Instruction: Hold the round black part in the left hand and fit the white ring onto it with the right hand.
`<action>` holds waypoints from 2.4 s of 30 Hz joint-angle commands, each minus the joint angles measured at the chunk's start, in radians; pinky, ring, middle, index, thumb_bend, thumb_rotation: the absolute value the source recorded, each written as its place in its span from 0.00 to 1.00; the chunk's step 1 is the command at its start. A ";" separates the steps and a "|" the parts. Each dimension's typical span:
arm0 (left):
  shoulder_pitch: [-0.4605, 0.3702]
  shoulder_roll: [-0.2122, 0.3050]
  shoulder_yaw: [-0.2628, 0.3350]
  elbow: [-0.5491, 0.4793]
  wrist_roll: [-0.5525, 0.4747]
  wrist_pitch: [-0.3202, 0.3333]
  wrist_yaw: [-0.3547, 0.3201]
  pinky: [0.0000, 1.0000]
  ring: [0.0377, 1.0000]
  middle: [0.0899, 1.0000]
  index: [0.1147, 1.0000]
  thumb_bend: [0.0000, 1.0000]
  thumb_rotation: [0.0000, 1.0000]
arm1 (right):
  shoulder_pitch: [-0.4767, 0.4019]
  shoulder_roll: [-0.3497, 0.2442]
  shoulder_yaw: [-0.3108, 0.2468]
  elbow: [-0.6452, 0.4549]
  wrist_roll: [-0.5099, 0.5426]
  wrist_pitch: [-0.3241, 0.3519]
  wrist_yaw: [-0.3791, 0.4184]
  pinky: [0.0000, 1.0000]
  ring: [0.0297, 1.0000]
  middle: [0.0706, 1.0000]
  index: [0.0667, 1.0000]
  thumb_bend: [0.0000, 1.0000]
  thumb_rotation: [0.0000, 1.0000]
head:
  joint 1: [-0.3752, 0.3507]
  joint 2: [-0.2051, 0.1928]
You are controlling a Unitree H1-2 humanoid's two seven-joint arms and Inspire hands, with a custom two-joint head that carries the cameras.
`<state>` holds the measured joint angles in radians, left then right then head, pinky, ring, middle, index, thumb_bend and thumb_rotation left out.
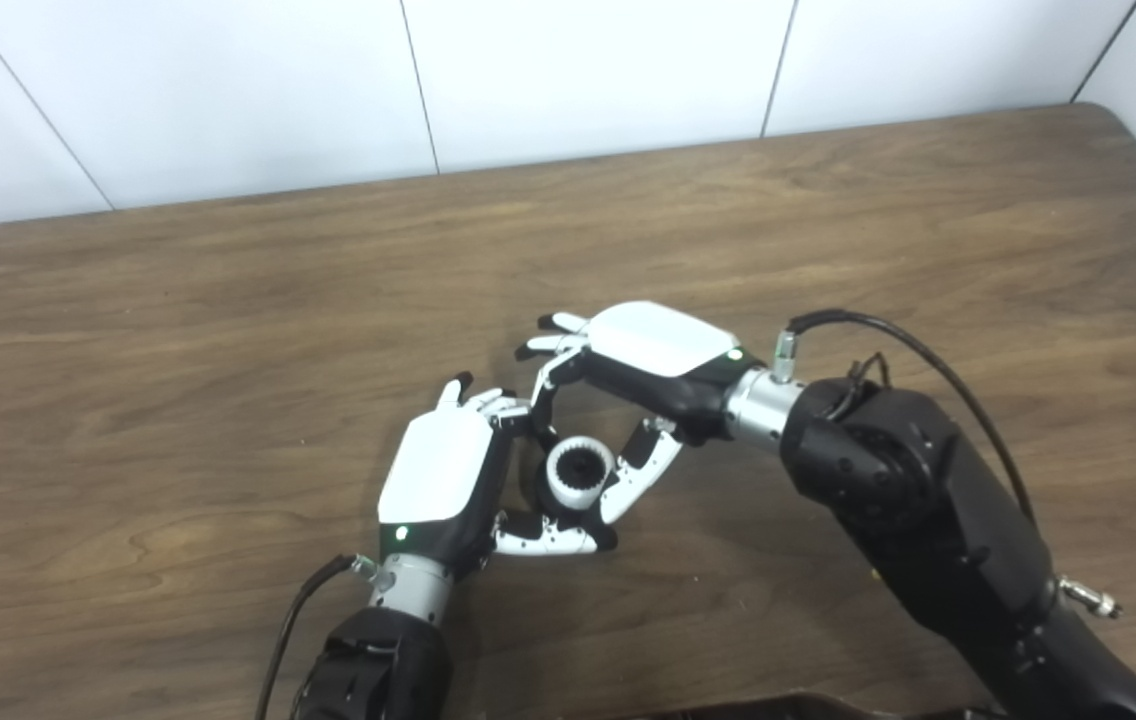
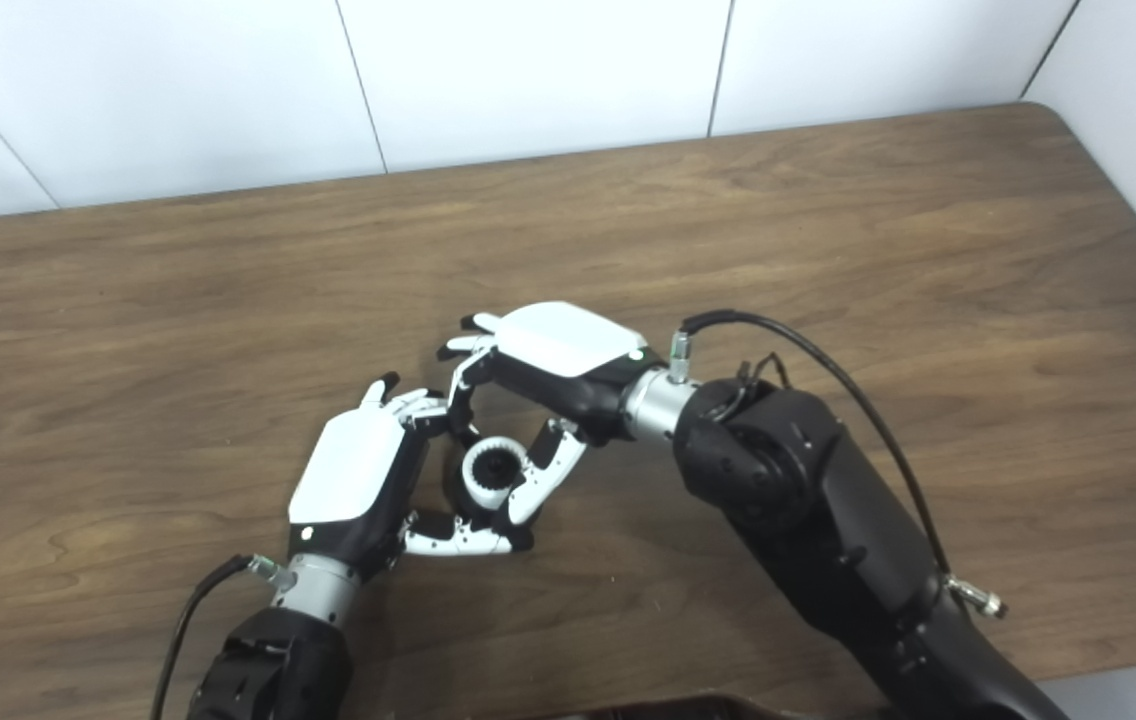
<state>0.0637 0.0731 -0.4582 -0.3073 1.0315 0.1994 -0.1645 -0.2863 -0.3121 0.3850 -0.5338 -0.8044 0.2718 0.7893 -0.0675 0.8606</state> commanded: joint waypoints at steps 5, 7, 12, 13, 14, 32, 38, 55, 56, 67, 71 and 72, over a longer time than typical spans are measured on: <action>-0.005 0.005 0.002 -0.001 -0.005 0.002 -0.026 1.00 0.86 0.73 0.42 0.52 0.05 | -0.040 -0.024 -0.069 -0.071 0.022 0.041 0.007 0.92 0.99 0.90 0.64 0.93 0.29 | 0.002 0.000; -0.005 0.007 0.003 0.000 -0.005 0.000 -0.025 1.00 0.86 0.73 0.42 0.52 0.05 | -0.040 -0.032 -0.090 -0.077 0.035 0.046 0.001 0.91 0.99 0.90 0.63 0.93 0.29 | 0.002 0.000; -0.006 0.016 0.008 0.001 -0.006 -0.004 -0.023 1.00 0.85 0.73 0.42 0.52 0.05 | -0.042 -0.043 -0.139 -0.086 0.060 0.075 0.004 0.90 0.99 0.90 0.63 0.92 0.26 | 0.002 -0.001; -0.006 0.019 0.009 0.001 -0.006 -0.007 -0.020 1.00 0.85 0.73 0.42 0.52 0.05 | -0.042 -0.044 -0.147 -0.086 0.064 0.079 0.002 0.90 0.99 0.90 0.63 0.91 0.26 | 0.002 -0.002; -0.006 0.021 0.010 0.001 -0.006 -0.009 -0.018 1.00 0.85 0.73 0.42 0.52 0.05 | -0.040 -0.047 -0.155 -0.086 0.069 0.080 -0.004 0.90 0.99 0.90 0.63 0.91 0.26 | 0.001 -0.002; -0.009 0.066 0.051 0.020 -0.057 -0.061 0.012 0.97 0.81 0.71 0.43 0.52 0.07 | -0.018 -0.087 -0.215 -0.071 0.073 0.106 -0.046 0.83 0.96 0.89 0.63 0.91 0.28 | 0.002 -0.008; -0.012 0.088 0.066 0.035 -0.061 -0.102 0.048 0.93 0.82 0.76 0.70 0.87 0.32 | -0.009 -0.092 -0.216 -0.067 0.071 0.112 -0.056 0.82 0.96 0.89 0.64 0.90 0.29 | 0.003 -0.010; -0.011 0.111 0.122 -0.040 -0.060 -0.087 -0.020 0.93 0.85 0.83 0.85 0.97 0.44 | 0.007 -0.076 -0.201 -0.045 0.059 0.118 -0.098 0.81 0.96 0.88 0.64 0.91 0.31 | 0.012 -0.014; -0.010 0.112 0.128 -0.047 -0.063 -0.085 -0.022 0.93 0.85 0.83 0.85 0.97 0.44 | 0.009 -0.074 -0.201 -0.042 0.061 0.117 -0.103 0.82 0.96 0.88 0.64 0.91 0.31 | 0.013 -0.016; -0.016 0.131 0.264 -0.128 -0.182 -0.047 -0.064 0.74 0.81 0.81 0.81 0.95 0.40 | 0.033 -0.065 -0.207 -0.014 0.075 0.100 -0.150 0.79 0.94 0.87 0.64 0.87 0.36 | 0.024 -0.023; -0.022 0.179 0.327 -0.160 -0.279 -0.052 -0.094 0.71 0.83 0.82 0.82 0.96 0.39 | 0.045 -0.066 -0.215 -0.001 0.096 0.109 -0.162 0.79 0.93 0.86 0.68 0.76 0.48 | 0.027 -0.029; -0.021 0.196 0.341 -0.163 -0.299 -0.058 -0.096 0.71 0.84 0.82 0.82 0.97 0.39 | 0.047 -0.065 -0.218 0.004 0.097 0.114 -0.164 0.79 0.93 0.86 0.69 0.72 0.50 | 0.027 -0.033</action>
<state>0.0618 0.2372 -0.1377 -0.4354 0.7587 0.1600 -0.2626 -0.2191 -0.3687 0.1854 -0.5171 -0.7148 0.3914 0.6611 -0.0399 0.8268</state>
